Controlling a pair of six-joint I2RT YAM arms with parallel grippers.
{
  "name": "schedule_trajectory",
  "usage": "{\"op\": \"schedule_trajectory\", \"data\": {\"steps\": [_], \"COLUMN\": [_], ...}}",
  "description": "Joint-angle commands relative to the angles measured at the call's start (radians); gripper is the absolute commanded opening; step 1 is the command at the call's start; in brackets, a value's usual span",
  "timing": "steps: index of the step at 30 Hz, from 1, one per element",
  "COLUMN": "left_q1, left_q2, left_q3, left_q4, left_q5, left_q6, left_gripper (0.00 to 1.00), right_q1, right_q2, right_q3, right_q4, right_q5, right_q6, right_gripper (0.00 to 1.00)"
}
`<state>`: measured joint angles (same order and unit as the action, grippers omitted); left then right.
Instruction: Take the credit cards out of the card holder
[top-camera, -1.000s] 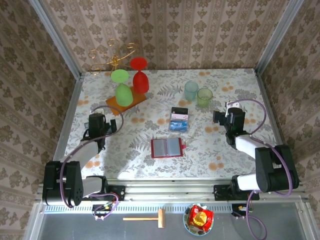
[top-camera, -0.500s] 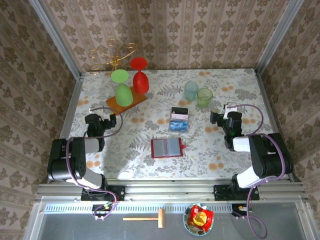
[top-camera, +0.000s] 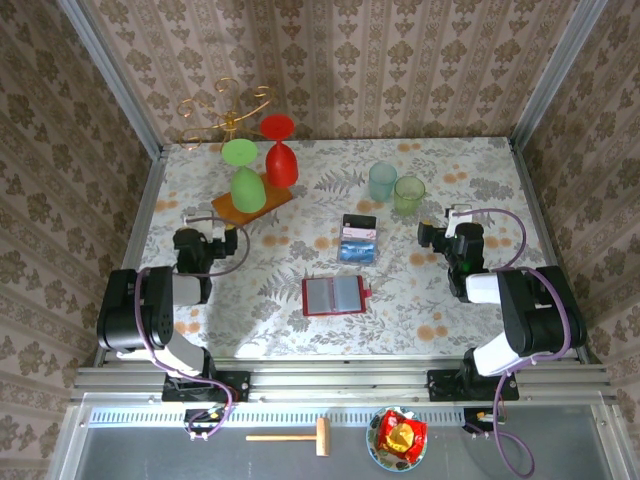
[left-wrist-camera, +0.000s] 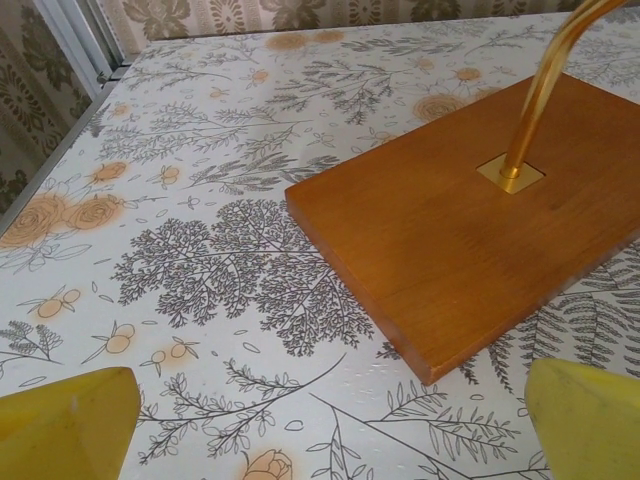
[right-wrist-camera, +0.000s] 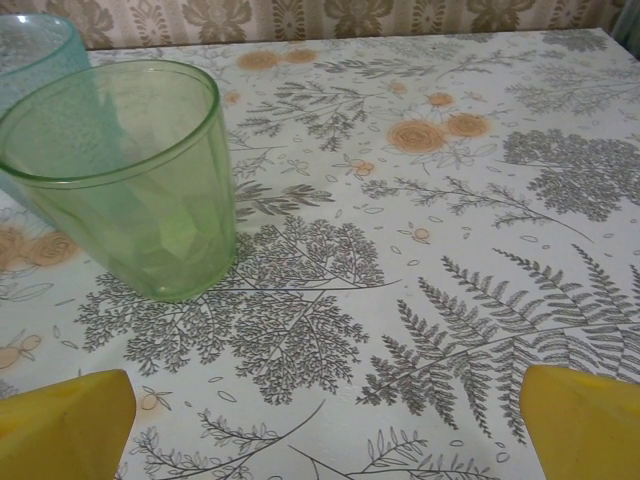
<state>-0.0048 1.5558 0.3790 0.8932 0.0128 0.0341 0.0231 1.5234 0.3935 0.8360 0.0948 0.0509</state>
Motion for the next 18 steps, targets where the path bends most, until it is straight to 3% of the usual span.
{"op": "schedule_trajectory", "data": {"steps": [1, 6, 18], "left_q1": [-0.018, -0.020, 0.004], "left_q2": [-0.003, -0.003, -0.001], "left_q3": [0.007, 0.011, 0.024], "left_q4": [0.030, 0.024, -0.003], "left_q5": [-0.005, 0.001, 0.020], "left_q6": [0.047, 0.052, 0.026], "left_gripper": [1.00, 1.00, 1.00], "right_q1": [-0.003, -0.002, 0.001], "right_q2": [0.004, 0.008, 0.006], "right_q3": [-0.012, 0.015, 0.010], "right_q4": [0.061, 0.018, 0.022], "right_q5": [-0.040, 0.016, 0.017], "right_q6": [-0.023, -0.004, -0.006], "right_gripper": [1.00, 1.00, 1.00]}}
